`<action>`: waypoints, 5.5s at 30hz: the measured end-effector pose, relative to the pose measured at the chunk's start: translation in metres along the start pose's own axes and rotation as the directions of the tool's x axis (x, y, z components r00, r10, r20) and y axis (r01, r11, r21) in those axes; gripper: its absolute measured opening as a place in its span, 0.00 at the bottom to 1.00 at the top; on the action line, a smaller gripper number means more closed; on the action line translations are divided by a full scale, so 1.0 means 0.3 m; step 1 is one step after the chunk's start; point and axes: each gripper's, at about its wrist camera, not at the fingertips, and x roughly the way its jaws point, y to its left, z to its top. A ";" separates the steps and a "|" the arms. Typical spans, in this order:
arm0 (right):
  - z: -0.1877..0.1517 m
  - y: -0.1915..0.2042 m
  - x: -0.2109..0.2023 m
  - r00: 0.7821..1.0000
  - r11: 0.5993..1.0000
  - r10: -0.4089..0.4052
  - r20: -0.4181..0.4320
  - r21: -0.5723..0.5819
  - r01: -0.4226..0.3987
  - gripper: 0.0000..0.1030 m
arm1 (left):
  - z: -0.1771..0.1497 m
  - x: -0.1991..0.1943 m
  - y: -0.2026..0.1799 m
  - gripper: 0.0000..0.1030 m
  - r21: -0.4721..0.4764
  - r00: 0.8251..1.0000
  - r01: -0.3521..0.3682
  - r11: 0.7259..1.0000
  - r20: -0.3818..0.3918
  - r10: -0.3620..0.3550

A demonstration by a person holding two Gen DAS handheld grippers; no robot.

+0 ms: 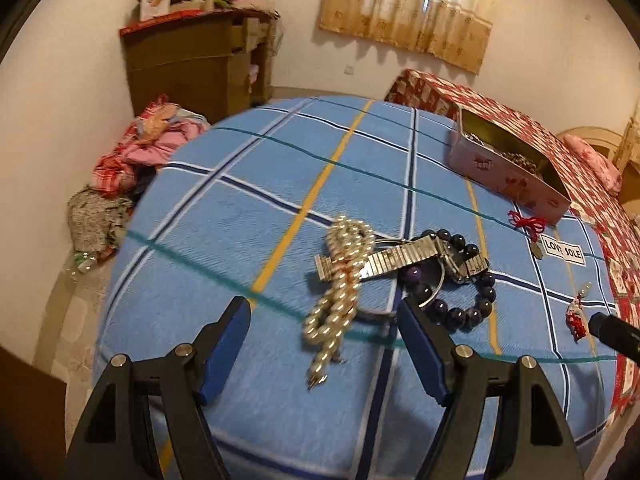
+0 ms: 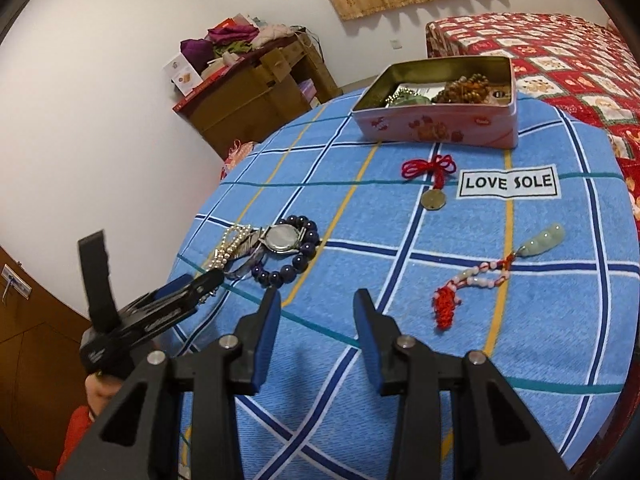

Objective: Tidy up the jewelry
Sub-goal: 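Grasp the pearl necklace with the left tool and lift it, then grasp the silver chain bracelet beside the watch with the right tool while the left tool holds the pearls, then lift the silver chain bracelet with the right tool while the left tool carries the pearls toward the tin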

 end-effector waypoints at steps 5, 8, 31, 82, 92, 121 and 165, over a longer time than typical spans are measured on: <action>0.005 -0.002 0.009 1.000 1.000 0.004 -0.004 0.010 -0.004 0.40 | 0.018 0.021 0.015 0.38 -0.021 0.999 0.047 0.999 -0.020 -0.047; 0.005 -0.002 0.010 1.000 1.000 0.004 -0.004 0.011 -0.004 0.40 | 0.013 0.018 0.024 0.23 -0.039 0.995 0.094 0.995 -0.019 -0.095; 0.003 0.029 0.048 1.000 1.000 0.016 -0.026 -0.025 -0.016 0.40 | 0.007 -0.102 -0.022 0.47 -0.050 0.985 0.174 0.984 -0.010 -0.174; 0.186 0.201 0.303 0.991 0.857 -0.043 -0.125 -0.514 -0.027 0.40 | -0.015 -0.017 0.021 0.12 0.120 0.994 0.104 0.987 -0.044 -0.100; 0.152 0.308 0.420 0.979 0.709 -0.084 -0.187 -0.702 -0.073 0.36 | 0.033 -0.240 0.087 0.12 0.038 0.966 0.199 0.979 0.159 -0.202; 0.197 0.313 0.467 0.967 0.683 -0.107 -0.230 -0.724 -0.097 0.43 | 0.024 -0.199 0.096 0.12 -0.008 0.985 0.149 0.989 0.086 -0.148; 0.319 0.056 -0.024 0.884 0.886 0.459 0.084 0.030 -0.463 0.07 | 0.026 -0.049 0.053 0.05 -0.043 0.995 0.086 0.995 0.058 -0.083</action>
